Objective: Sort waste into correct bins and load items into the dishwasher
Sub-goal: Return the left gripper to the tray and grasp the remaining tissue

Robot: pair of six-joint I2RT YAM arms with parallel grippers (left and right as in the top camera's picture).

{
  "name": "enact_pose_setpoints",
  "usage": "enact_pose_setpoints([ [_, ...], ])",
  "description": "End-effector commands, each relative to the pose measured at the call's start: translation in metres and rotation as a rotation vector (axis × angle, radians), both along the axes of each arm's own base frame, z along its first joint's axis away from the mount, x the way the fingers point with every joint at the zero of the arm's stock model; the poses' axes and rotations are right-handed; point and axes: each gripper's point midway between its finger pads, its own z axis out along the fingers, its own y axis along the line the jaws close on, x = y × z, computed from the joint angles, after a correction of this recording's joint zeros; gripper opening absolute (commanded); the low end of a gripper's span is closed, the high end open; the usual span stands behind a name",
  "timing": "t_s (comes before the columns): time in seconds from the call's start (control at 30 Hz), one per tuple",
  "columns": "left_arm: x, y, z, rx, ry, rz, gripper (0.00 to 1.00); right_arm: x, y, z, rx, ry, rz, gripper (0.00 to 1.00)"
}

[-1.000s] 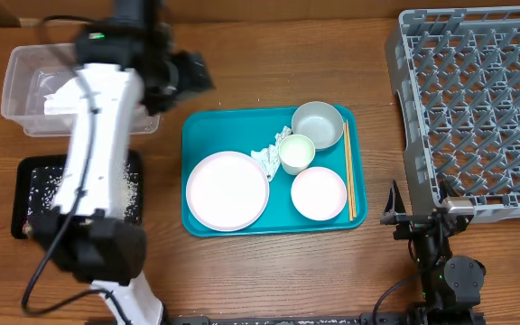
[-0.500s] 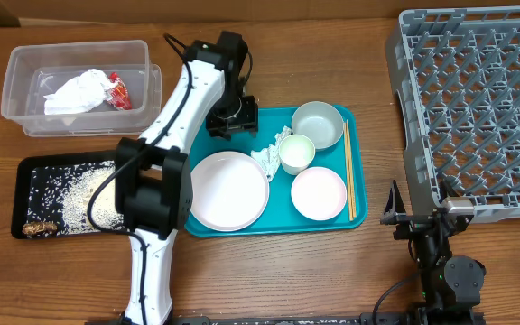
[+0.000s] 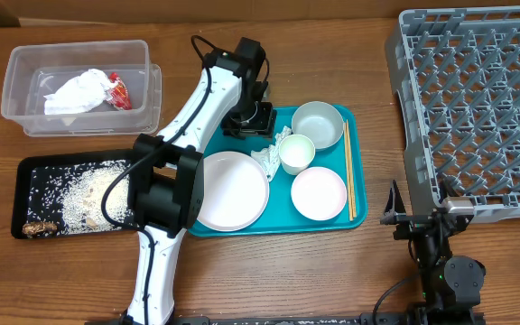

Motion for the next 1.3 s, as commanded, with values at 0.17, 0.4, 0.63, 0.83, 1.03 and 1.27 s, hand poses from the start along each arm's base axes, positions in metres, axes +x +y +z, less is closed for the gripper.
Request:
enact_pose_setpoints([
  [0.17,-0.007,-0.005,-0.005,0.004,0.014,-0.057,0.67,0.000,0.000,-0.001,-0.003,-0.007,-0.002,1.00],
  [0.4,-0.014,-0.017,-0.006,0.025,0.005,-0.096,0.67,0.000,0.000,-0.001,-0.003,-0.007,-0.002,1.00],
  [0.63,-0.015,-0.020,-0.006,0.030,0.002,-0.105,0.66,0.000,0.000,-0.001,-0.003,-0.007,-0.002,1.00],
  [0.83,-0.014,-0.017,-0.007,0.049,-0.006,-0.105,0.63,0.000,0.000,-0.001,-0.003,-0.007,-0.002,1.00],
  [1.03,-0.012,-0.016,-0.007,0.052,-0.011,-0.104,0.61,0.000,0.000,-0.001,-0.003,-0.007,-0.002,1.00],
  [1.27,-0.015,-0.015,-0.018,0.054,-0.005,-0.104,0.61,0.000,0.000,-0.001,-0.003,-0.007,-0.002,1.00],
])
